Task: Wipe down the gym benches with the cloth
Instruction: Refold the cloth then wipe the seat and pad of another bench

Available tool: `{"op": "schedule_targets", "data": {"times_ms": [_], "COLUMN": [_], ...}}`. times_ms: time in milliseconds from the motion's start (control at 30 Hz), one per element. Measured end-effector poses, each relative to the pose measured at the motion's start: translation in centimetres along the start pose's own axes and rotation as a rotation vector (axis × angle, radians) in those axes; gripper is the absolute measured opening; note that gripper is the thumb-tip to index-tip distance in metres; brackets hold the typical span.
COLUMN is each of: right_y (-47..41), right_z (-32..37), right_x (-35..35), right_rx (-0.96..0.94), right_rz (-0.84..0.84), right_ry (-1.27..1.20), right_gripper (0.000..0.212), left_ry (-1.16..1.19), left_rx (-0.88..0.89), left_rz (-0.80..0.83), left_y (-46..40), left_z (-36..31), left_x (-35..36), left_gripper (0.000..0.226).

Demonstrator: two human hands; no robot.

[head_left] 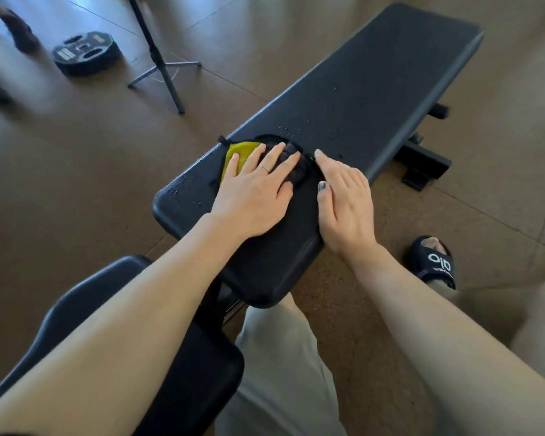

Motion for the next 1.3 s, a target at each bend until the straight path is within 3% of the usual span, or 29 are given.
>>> {"op": "schedule_targets", "data": {"times_ms": [133,233,333,600,800,933,1033,1133,1300], "right_y": [-0.1,-1.7,-2.6,-2.9,-2.5,-2.1,-2.0,-2.1,-2.4], "right_z": [0.2,-1.7,-2.1,-1.9,-1.6,-1.2,-1.1,-1.0,-1.2], "right_x": [-0.3,-0.8,-0.5,-0.2,-0.3,-0.2,-0.1,-0.1,-0.2], "right_rx": [-0.008,0.261,0.462,0.407,0.375,0.366,0.379,0.384,0.396], "right_rz": [-0.011,-0.087,-0.151,-0.140,-0.134,-0.134,-0.135,-0.144,-0.147], "right_ry": [-0.058,-0.241,-0.265,-0.164,-0.120,-0.099,-0.097,-0.090,-0.080], "right_gripper": [0.037,0.029,0.030,0.022,0.012,0.011,0.013,0.015,0.014], "left_ry": [-0.008,-0.008,-0.018,0.048,0.154,0.338,0.433,0.368,0.206], "left_rx": [0.148,0.223,0.139,-0.131,-0.426,-0.531,-0.564,-0.564,-0.557], "left_rz": [-0.007,0.004,-0.026,-0.138,-0.108,-0.218,-0.280,-0.246,-0.034], "left_y": [3.6,2.6,-2.1,-5.3,4.0,11.4,12.1,9.7,1.7], "left_z": [-2.5,-1.9,0.4,7.2,12.6,14.3,14.3,14.5,13.2], "left_x": [0.6,0.5,-0.2,-2.0,-2.0,-1.0,-0.4,-1.3,-2.4], "left_gripper": [0.055,0.056,0.056,0.049,0.048,0.047,0.048,0.045,0.036]}}
Point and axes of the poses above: each hand's wrist, its own y-axis away from the middle knuckle, its own x-axis out of the palm, z = x × y, the point moved 10 cm from there along -y, towards the middle knuckle, and after that the axes turned 6 degrees about x, right-handed, at the moved point
